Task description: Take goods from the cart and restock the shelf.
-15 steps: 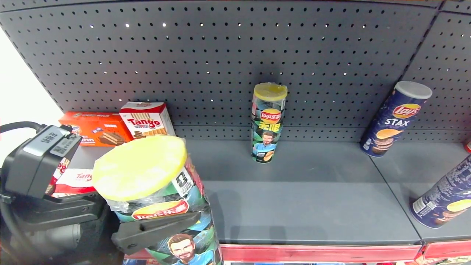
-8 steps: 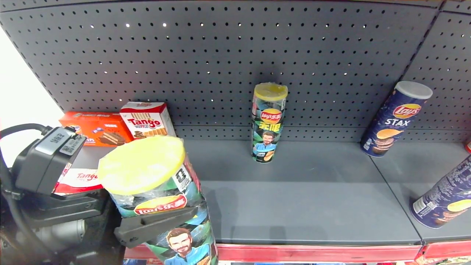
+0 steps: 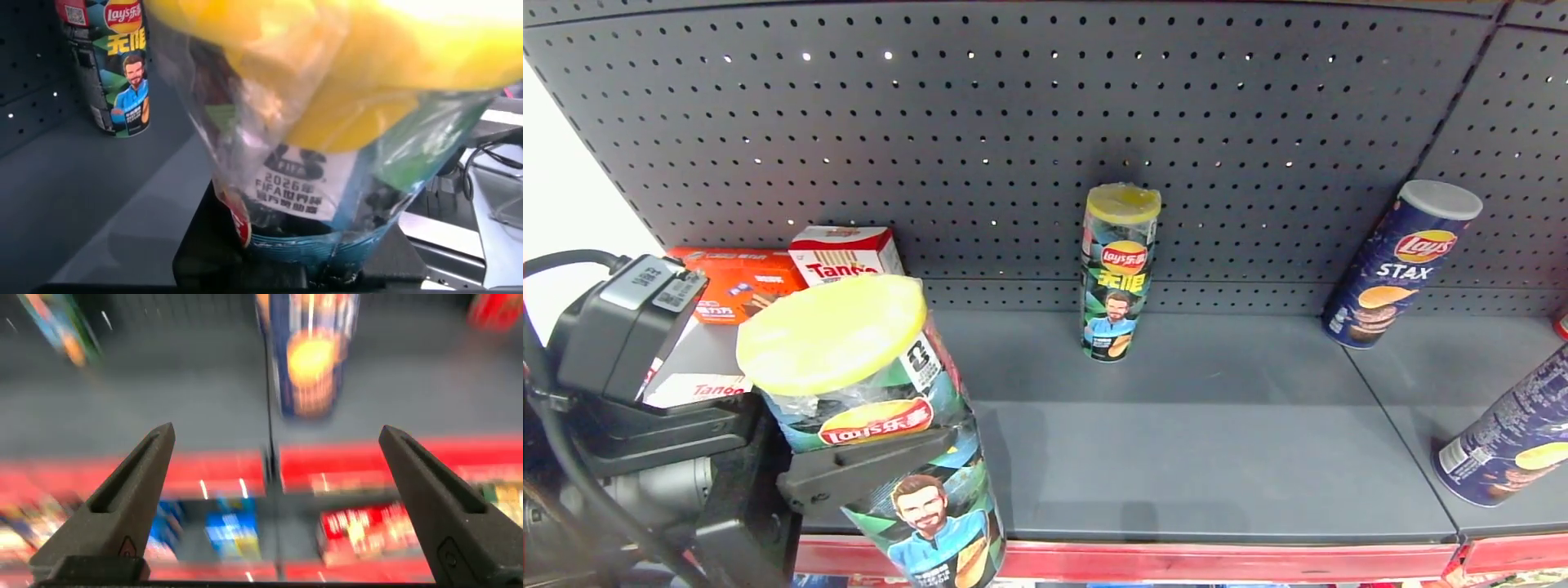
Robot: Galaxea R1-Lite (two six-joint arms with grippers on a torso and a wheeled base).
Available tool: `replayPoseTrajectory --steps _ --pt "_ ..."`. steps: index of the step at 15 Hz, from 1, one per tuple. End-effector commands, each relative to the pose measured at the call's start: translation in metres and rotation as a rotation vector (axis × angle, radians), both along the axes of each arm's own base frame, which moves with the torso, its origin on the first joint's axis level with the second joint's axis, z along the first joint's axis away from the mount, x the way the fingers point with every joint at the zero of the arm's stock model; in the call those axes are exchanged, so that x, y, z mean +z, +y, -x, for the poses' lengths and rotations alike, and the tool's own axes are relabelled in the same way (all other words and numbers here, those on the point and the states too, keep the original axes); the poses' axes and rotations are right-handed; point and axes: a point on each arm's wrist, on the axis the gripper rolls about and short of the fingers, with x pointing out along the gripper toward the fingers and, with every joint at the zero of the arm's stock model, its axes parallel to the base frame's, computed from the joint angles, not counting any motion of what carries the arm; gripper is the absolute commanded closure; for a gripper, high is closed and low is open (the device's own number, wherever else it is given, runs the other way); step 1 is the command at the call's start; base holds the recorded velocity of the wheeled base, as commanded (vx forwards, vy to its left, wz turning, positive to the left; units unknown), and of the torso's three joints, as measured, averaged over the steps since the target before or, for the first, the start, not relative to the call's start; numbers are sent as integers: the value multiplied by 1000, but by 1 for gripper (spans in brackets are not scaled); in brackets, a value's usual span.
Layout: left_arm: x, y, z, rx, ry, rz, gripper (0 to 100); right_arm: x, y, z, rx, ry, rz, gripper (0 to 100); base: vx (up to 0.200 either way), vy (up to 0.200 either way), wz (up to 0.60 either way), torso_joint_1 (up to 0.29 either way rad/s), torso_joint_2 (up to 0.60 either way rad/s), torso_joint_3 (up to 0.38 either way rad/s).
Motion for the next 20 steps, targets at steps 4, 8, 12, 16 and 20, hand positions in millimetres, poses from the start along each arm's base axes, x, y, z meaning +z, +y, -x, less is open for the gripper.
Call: replayPoseTrajectory --steps 4,8,12,16,20 --pt "1 -2 -5 0 -2 0 100 89 4 -43 250 92 140 0 0 0 0 0 0 0" --pt "-2 -1 -3 1 8 -5 100 110 13 -70 406 136 169 0 0 0 0 0 0 0" --pt "-1 -1 -5 4 8 -3 100 141 50 -113 699 152 193 0 0 0 0 0 0 0" --pt "-1 3 -6 29 5 -3 100 151 76 -140 760 141 212 0 0 0 0 0 0 0" --pt "1 2 -8 29 1 0 100 143 94 -169 739 149 315 0 0 0 0 0 0 0"
